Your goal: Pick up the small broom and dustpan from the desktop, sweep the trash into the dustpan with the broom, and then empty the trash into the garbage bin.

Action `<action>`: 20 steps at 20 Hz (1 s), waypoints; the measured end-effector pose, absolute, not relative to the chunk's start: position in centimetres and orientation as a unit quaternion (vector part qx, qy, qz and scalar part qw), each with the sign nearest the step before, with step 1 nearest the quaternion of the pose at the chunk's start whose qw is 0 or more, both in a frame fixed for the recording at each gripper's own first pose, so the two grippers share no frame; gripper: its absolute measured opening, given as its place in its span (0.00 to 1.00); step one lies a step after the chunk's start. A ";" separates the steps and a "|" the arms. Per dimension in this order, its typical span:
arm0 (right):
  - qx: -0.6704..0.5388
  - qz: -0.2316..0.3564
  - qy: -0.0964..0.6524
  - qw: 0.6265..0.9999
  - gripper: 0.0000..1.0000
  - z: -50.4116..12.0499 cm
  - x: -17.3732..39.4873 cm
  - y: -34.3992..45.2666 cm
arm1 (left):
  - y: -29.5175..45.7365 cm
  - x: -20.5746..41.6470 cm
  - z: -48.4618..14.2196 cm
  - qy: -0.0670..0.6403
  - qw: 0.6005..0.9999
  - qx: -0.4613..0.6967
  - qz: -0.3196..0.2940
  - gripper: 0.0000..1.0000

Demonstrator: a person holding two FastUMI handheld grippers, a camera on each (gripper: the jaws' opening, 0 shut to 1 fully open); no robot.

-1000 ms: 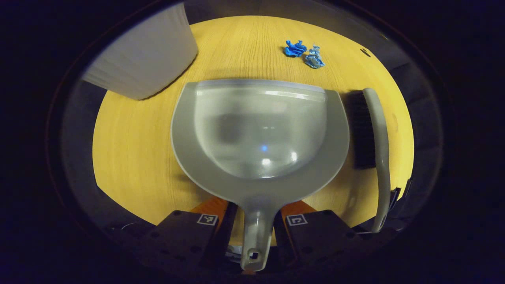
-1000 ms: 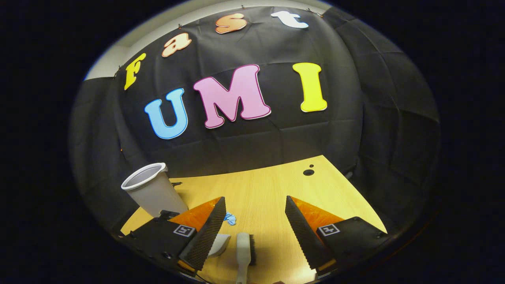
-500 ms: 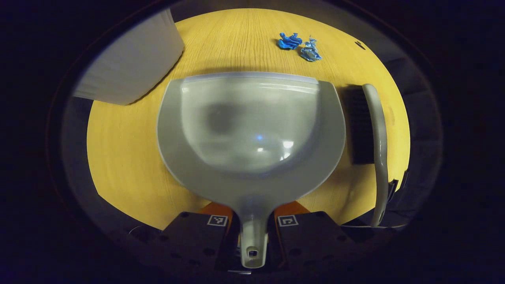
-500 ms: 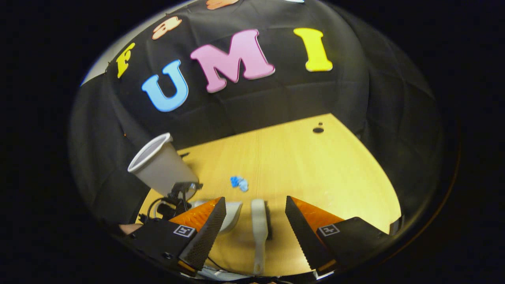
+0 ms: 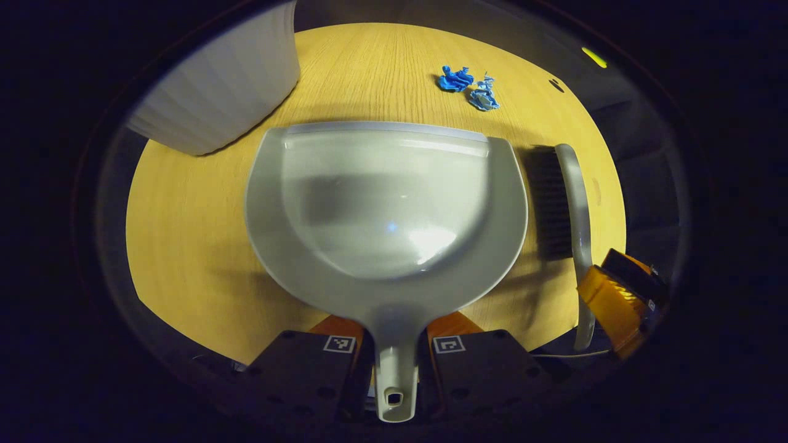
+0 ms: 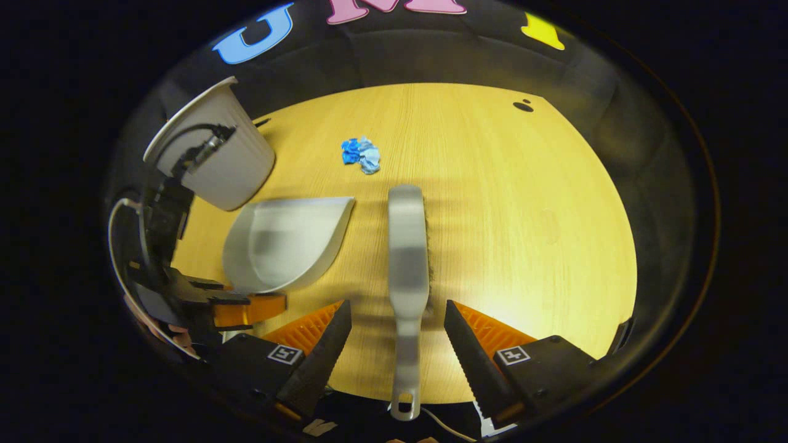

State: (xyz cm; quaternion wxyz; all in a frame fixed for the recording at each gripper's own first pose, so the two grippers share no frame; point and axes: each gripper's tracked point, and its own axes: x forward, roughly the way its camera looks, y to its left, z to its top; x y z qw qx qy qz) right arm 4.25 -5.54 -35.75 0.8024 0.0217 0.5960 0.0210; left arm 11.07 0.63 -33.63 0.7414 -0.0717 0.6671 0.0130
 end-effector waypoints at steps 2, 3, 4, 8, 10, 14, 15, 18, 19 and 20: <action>-0.005 0.025 0.622 0.783 0.98 -37.6 3.4 -6.1 | 0.6 11.1 -33.6 0.668 0.740 -0.070 0.022 0.30; -0.008 0.027 0.632 0.775 0.98 -38.2 3.3 -6.2 | 0.5 11.1 -33.7 0.667 0.741 -0.069 0.024 0.30; -0.004 0.023 0.649 0.761 0.98 -38.6 2.7 -6.3 | 0.5 11.2 -33.6 0.666 0.742 -0.068 0.025 0.30; -0.040 0.036 0.682 0.729 0.82 -39.6 1.7 -7.3 | 0.6 11.2 -33.6 0.663 0.745 -0.075 0.021 0.29; -0.063 0.061 0.682 0.726 0.65 -40.0 2.7 -7.2 | 0.6 11.1 -33.6 0.660 0.747 -0.077 0.023 0.30; -0.063 0.069 0.699 0.710 0.42 -40.3 3.9 -7.0 | 0.5 11.1 -33.7 0.658 0.749 -0.078 0.029 0.30; -0.062 0.073 0.709 0.699 0.37 -40.3 3.8 -7.1 | 0.5 11.1 -33.7 0.657 0.750 -0.079 0.029 0.30; -0.025 0.107 0.713 0.692 0.27 -40.2 4.6 -6.3 | 0.5 11.2 -33.7 0.655 0.751 -0.078 0.026 0.30; -0.017 0.105 0.715 0.691 0.30 -39.9 4.8 -6.4 | 0.5 11.1 -33.7 0.654 0.752 -0.077 0.025 0.30; -0.005 0.107 0.717 0.689 0.27 -39.6 5.3 -6.3 | 0.5 11.0 -33.6 0.654 0.752 -0.075 0.022 0.30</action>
